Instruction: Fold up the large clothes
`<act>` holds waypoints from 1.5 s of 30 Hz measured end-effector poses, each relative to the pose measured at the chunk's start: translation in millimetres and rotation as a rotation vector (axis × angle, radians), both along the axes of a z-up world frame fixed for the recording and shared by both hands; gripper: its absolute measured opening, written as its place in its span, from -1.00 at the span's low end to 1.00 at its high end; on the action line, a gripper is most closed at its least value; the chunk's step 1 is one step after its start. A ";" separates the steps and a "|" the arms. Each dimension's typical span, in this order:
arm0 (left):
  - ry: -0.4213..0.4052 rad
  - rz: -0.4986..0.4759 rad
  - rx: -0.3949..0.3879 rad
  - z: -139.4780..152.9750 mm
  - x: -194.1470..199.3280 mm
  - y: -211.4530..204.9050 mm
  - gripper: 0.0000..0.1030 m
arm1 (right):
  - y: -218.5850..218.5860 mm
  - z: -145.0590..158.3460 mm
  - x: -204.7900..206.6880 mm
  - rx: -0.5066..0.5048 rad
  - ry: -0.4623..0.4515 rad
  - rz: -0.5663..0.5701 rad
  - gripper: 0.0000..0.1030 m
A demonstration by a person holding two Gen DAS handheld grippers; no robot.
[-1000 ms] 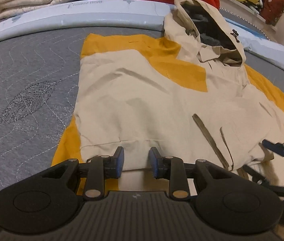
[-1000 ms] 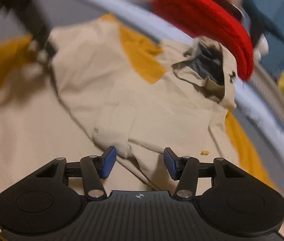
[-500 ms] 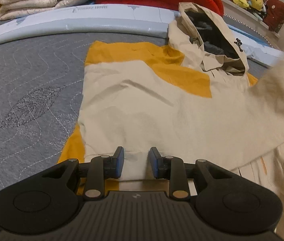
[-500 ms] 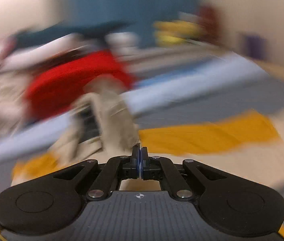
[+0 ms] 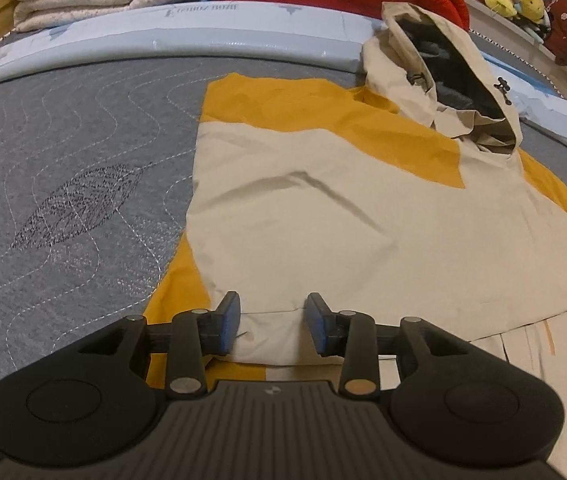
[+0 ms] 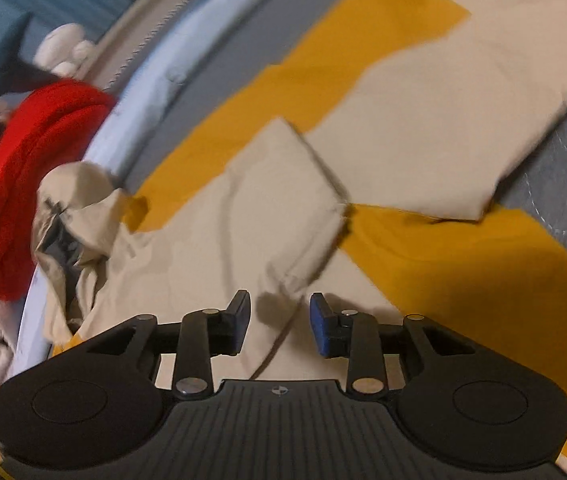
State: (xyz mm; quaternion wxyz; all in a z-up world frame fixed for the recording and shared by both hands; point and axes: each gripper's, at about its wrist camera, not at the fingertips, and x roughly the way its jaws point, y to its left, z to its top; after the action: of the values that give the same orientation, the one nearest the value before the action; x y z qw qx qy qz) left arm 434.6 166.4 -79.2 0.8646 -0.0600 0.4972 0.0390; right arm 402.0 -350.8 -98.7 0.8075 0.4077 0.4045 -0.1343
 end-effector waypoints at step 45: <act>0.024 0.005 0.041 -5.6 -1.4 4.1 -0.08 | 31.1 -2.0 35.3 -0.193 0.017 0.258 -0.40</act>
State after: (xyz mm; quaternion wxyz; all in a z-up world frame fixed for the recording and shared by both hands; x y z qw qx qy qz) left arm 433.2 170.5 -84.7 0.8595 -0.0430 0.5066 0.0523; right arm 437.3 -319.7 -100.7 0.8499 0.2716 0.4458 -0.0711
